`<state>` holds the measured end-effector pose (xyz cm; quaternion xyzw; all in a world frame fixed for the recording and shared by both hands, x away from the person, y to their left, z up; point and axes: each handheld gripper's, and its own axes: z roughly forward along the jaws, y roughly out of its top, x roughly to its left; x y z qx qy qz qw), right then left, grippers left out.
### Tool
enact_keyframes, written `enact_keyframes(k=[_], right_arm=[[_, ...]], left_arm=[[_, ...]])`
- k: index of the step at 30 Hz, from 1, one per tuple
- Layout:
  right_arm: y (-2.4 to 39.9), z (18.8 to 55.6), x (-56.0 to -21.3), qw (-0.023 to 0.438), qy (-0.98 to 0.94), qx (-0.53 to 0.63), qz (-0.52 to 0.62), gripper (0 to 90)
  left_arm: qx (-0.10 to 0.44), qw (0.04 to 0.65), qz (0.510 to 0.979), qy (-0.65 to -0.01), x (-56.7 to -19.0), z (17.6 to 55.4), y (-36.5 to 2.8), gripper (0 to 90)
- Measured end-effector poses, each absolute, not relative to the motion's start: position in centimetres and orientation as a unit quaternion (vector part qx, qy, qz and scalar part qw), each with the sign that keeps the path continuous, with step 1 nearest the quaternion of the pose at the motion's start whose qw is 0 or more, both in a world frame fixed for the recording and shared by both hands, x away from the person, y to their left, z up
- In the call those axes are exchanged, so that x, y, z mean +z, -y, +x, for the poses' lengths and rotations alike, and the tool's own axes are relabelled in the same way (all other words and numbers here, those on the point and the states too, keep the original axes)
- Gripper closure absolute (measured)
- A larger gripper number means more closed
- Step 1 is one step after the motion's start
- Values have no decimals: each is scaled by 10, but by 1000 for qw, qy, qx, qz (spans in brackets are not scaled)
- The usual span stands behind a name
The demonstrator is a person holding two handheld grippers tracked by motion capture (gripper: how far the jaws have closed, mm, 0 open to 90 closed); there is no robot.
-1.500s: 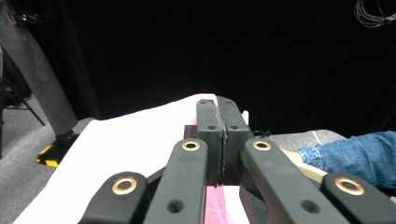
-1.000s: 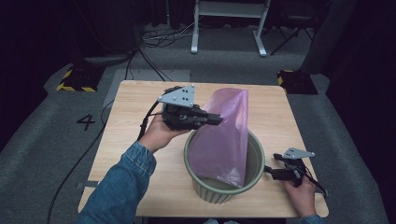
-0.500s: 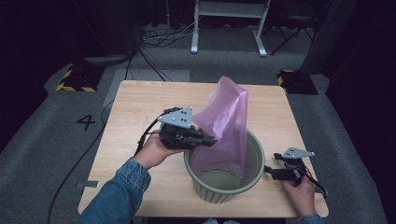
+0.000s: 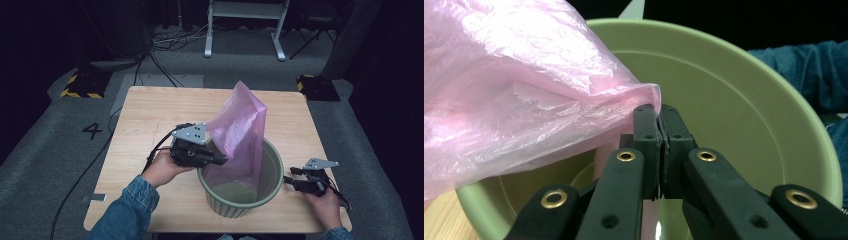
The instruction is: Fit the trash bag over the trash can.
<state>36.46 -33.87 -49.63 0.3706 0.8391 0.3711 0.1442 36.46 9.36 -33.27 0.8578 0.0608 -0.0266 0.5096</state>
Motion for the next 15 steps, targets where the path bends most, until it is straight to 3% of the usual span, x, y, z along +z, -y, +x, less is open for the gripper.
enact_keyframes(k=[11, 15], right_arm=[[340, 356, -440, 186, -818, 428, 337, 471], [338, 358, -417, 190, -815, 443, 321, 466]], left_arm=[[-19, 512, 856, -74, -339, 356, -99, 834], [-25, 525, 846, -86, -340, 358, -106, 622]])
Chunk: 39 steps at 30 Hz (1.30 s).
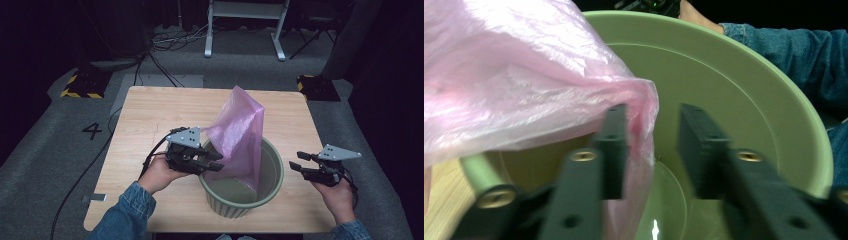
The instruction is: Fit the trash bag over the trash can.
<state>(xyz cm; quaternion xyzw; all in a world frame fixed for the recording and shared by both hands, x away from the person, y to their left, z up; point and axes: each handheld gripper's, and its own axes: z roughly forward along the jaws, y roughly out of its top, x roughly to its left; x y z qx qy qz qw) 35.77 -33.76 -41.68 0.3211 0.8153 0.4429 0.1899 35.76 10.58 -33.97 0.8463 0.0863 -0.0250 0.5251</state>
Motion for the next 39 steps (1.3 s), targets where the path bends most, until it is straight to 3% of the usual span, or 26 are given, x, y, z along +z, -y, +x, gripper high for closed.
enact_keyframes(k=[2, 5, 16, 24, 37, 39], right_arm=[[337, 361, -408, 187, -814, 449, 317, 465], [335, 366, -397, 183, -813, 455, 314, 461], [313, 384, -352, 165, -816, 477, 282, 426], [288, 391, -322, 160, -818, 494, 246, 421], [242, 410, -302, 116, -826, 508, 215, 387], [236, 416, -302, 104, -827, 507, 218, 395]], left_arm=[[-11, 533, 841, -96, -339, 357, -110, 489], [-1, 555, 825, -103, -338, 357, -119, 414], [12, 594, 794, -129, -330, 358, -136, 386], [27, 574, 805, -151, -330, 373, -126, 375], [10, 570, 801, -181, -336, 396, -129, 360], [17, 566, 803, -185, -335, 396, -128, 413]])
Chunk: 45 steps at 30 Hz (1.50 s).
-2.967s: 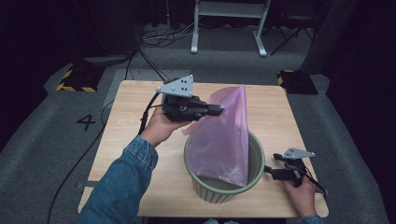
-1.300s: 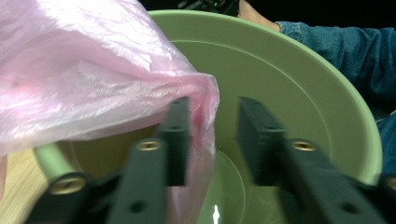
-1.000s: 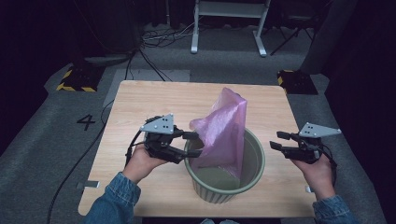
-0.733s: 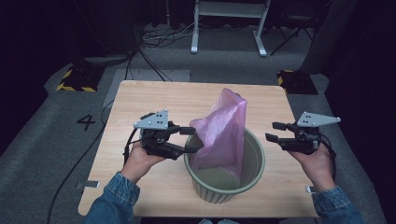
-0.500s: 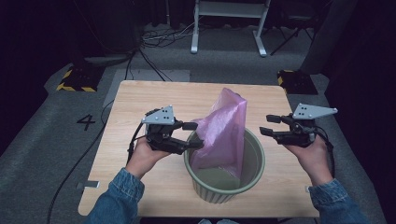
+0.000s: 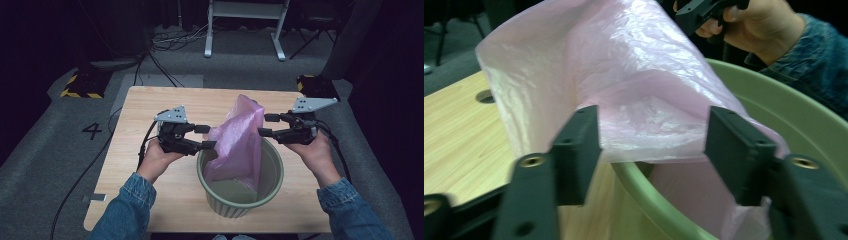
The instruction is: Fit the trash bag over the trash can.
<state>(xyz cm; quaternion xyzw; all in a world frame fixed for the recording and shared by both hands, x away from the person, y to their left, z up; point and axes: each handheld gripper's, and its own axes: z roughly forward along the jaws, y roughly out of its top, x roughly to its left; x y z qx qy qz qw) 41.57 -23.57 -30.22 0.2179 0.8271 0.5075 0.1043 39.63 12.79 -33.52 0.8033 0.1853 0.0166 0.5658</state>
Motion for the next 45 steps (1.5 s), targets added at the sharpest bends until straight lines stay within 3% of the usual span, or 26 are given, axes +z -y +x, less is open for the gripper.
enact_keyframes(k=[3, 7, 12, 16, 20, 21, 24, 26, 29, 33, 37, 38, 45], right_arm=[[228, 421, -303, 88, -828, 507, 224, 440], [224, 416, -302, 80, -831, 508, 213, 666], [226, 398, -298, 76, -841, 500, 192, 828], [227, 378, -296, 70, -856, 483, 170, 852], [224, 356, -303, 44, -875, 458, 148, 855], [223, 352, -306, 41, -880, 451, 144, 855], [221, 345, -312, 32, -887, 438, 140, 856], [220, 342, -314, 27, -890, 432, 144, 856], [217, 342, -318, 16, -895, 420, 149, 855], [216, 341, -322, 14, -902, 404, 151, 825], [224, 339, -315, 32, -896, 413, 161, 682], [229, 339, -312, 42, -890, 422, 168, 610], [261, 357, -292, 87, -851, 469, 220, 446]], left_arm=[[20, 569, 802, -183, -335, 394, -128, 601], [34, 553, 815, -170, -334, 387, -123, 793], [27, 556, 819, -140, -332, 371, -123, 882], [17, 565, 817, -115, -326, 354, -125, 896], [16, 561, 822, -97, -325, 339, -124, 893], [19, 562, 821, -97, -325, 338, -123, 858], [6, 567, 818, -102, -326, 342, -118, 577], [-8, 564, 819, -109, -326, 347, -112, 490], [-13, 550, 828, -109, -329, 350, -104, 495], [-17, 534, 838, -111, -333, 352, -102, 579], [-22, 533, 837, -117, -337, 353, -108, 685], [-22, 534, 837, -117, -338, 353, -109, 690], [-17, 541, 832, -119, -335, 354, -116, 689]])
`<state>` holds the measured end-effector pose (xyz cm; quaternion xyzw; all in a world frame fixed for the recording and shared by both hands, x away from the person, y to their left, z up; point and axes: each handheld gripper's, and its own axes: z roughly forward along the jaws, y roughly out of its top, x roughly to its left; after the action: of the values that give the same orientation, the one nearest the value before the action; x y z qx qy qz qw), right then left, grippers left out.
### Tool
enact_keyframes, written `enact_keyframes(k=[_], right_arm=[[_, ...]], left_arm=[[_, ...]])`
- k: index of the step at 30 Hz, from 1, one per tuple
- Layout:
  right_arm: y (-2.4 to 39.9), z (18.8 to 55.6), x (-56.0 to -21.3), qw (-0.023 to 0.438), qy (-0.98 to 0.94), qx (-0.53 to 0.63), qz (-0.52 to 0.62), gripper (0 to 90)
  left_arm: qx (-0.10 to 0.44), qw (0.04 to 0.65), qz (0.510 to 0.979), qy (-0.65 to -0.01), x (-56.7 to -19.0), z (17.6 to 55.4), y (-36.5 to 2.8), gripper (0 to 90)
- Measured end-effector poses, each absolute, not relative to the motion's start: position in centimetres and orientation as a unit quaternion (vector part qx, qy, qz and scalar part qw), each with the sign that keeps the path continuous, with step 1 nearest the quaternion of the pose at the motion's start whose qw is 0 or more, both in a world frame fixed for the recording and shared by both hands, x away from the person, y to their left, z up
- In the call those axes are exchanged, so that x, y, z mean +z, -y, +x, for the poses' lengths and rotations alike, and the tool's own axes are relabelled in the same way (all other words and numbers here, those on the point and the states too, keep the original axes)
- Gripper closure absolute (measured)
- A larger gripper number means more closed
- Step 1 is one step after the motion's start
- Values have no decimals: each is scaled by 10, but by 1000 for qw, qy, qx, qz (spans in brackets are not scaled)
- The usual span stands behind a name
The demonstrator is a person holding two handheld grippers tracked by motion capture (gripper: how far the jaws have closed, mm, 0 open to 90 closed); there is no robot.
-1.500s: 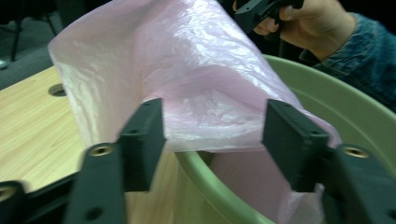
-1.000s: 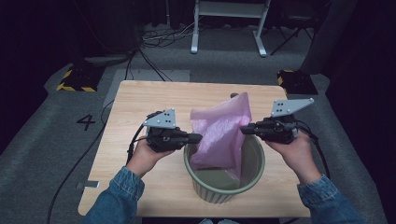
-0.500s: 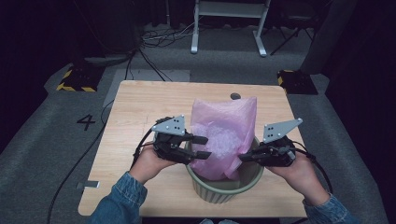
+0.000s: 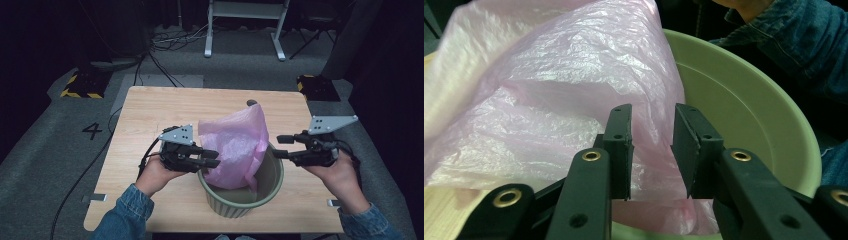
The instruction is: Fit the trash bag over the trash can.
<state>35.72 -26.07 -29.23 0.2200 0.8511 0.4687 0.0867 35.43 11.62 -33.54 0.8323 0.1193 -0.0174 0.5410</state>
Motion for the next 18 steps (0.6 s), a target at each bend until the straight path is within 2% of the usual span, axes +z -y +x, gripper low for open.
enact_keyframes(k=[5, 8, 9, 13, 15, 18], right_arm=[[256, 376, -288, 84, -836, 493, 224, 342], [240, 377, -291, 67, -839, 502, 196, 353], [233, 377, -293, 62, -845, 497, 189, 391], [211, 380, -307, 8, -872, 457, 174, 649], [201, 379, -314, -4, -891, 419, 175, 720], [193, 372, -319, -6, -910, 382, 161, 772]], left_arm=[[-19, 542, 831, -120, -333, 356, -116, 683], [-24, 535, 837, -114, -335, 356, -113, 686], [-26, 533, 839, -112, -336, 356, -112, 686], [-26, 532, 839, -107, -338, 353, -110, 684], [-23, 540, 834, -108, -337, 351, -112, 680], [-5, 551, 826, -119, -333, 351, -116, 633]])
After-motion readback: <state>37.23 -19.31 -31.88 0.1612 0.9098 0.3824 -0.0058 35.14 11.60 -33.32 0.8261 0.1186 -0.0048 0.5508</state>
